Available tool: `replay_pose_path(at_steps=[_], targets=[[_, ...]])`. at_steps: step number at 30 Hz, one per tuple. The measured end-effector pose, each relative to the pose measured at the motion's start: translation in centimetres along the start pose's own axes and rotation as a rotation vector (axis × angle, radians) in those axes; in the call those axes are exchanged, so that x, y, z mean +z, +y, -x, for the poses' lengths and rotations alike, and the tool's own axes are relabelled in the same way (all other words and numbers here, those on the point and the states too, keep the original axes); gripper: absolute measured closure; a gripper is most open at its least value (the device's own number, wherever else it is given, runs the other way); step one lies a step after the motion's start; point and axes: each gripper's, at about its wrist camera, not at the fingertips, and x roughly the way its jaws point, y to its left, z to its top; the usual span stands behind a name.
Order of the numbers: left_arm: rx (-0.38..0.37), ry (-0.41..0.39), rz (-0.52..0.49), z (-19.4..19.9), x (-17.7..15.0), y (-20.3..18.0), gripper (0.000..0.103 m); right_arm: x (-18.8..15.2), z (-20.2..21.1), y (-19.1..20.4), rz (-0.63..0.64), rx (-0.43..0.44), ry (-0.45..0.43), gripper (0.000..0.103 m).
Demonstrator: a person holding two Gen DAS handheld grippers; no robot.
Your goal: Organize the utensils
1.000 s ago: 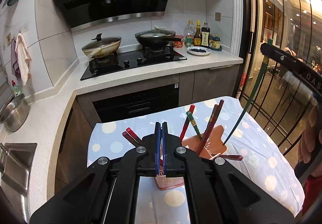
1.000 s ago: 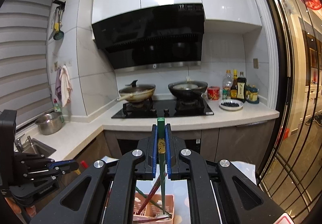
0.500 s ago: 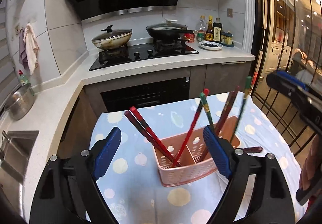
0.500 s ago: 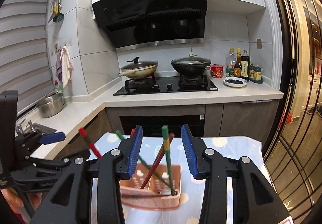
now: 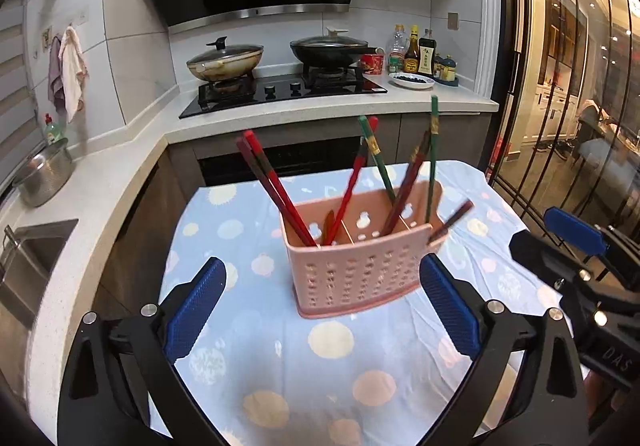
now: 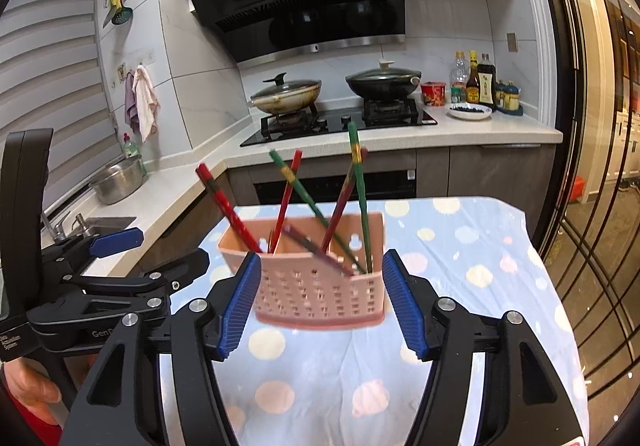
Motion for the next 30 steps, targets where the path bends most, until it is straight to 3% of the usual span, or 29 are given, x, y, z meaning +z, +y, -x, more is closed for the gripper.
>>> replay_pose_path(at_steps=[10, 21, 30], targets=[[-0.022, 0.074, 0.066, -0.1, -4.2, -0.5, 0.007, -4.2, 1.7, 0.7, 0.023, -0.096, 0.023, 0.020], [0.043, 0.091, 0.053, -0.3, -7.0, -1.7, 0.007, -6.6, 2.0, -0.2, 0.023, -0.154, 0.050, 0.019], [0.068, 0.097, 0.052, -0.2, -7.8, -2.0, 0.007, -7.3, 1.8, -0.7, 0.003, -0.143, 0.077, 0.016]])
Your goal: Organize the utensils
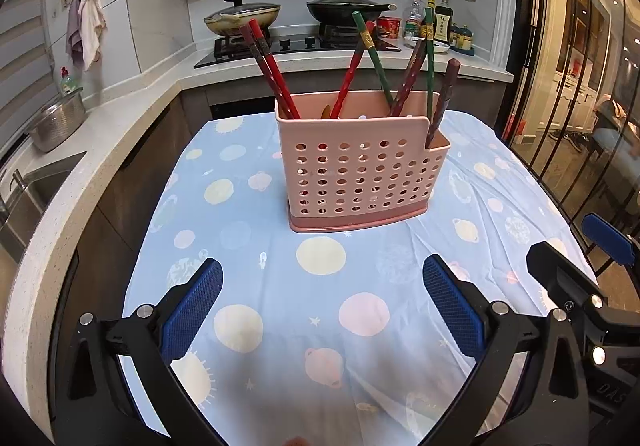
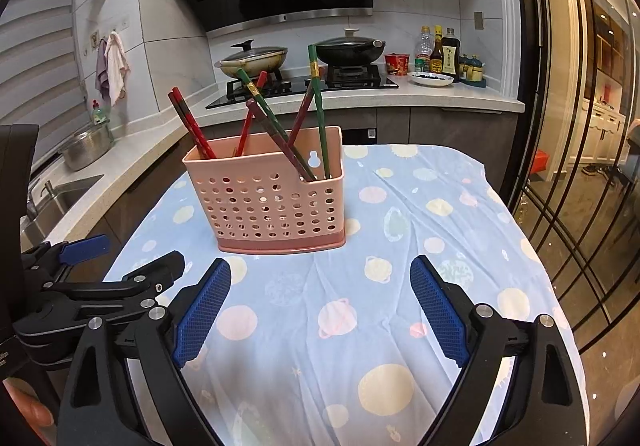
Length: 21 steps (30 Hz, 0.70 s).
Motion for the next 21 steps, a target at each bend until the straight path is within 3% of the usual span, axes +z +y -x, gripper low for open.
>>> replay_pose_path(at_steps=[21], targets=[[0.055, 0.001, -0.005, 0.5, -1.1, -0.4, 0.007, -1.0, 0.6, 0.3, 0.039, -0.017, -0.001, 0.016]])
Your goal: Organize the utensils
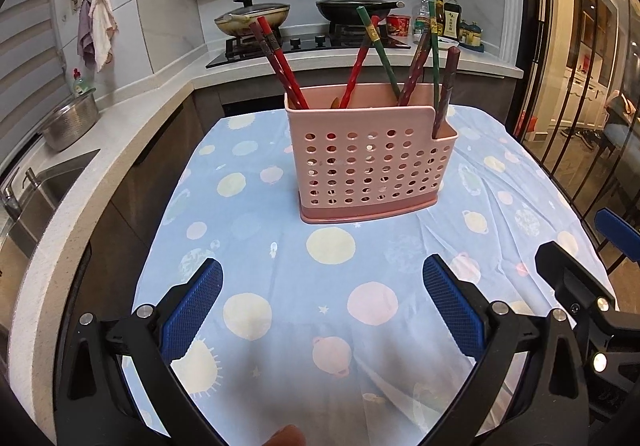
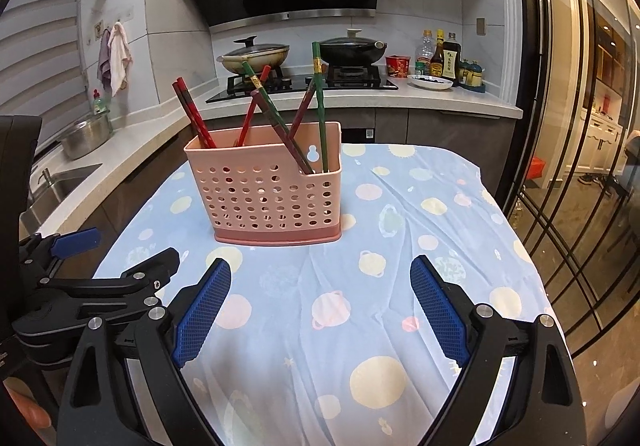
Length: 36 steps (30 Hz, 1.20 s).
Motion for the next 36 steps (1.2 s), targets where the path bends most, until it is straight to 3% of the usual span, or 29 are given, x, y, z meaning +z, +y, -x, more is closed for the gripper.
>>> replay_pose_path(at_steps=[36], targets=[[0.039, -0.033, 0.008, 0.63, -0.75, 0.08, 0.007, -0.68, 0.51, 0.07, 0.004, -0.012, -0.002, 0.016]])
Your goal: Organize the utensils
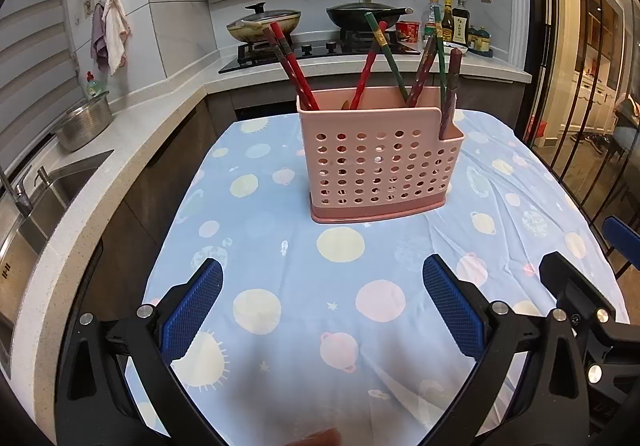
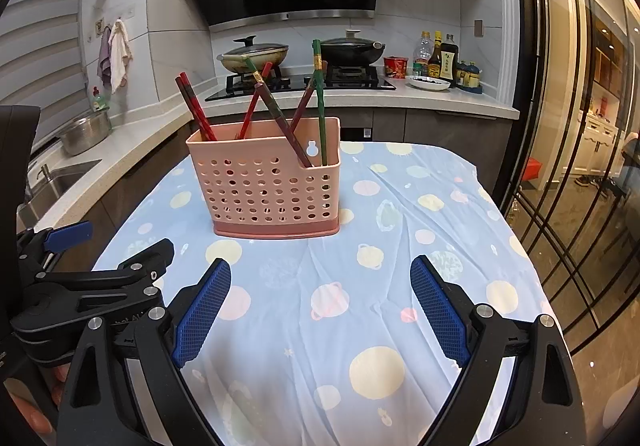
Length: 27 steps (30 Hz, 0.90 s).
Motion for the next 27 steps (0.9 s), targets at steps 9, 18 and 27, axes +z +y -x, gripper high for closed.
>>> replay_pose_path(at_steps=[9, 18, 27], targets=[[0.011, 0.006, 0.002, -0.29, -0.30, -0.10, 0.007, -0.31, -0.20, -0.10, -0.003, 0.000, 0.007, 0.016], [0.014, 0.016, 0.003, -0.45, -0.32, -0.07, 0.007, -0.38, -0.27, -0.06, -0.005, 0.004, 0.010, 0.016], [0.016, 0.018, 0.001, -0.47, -0.33, -0.02, 0.007, -0.50, -0.33, -0.18, -0.012, 0.006, 0.004, 0.016]])
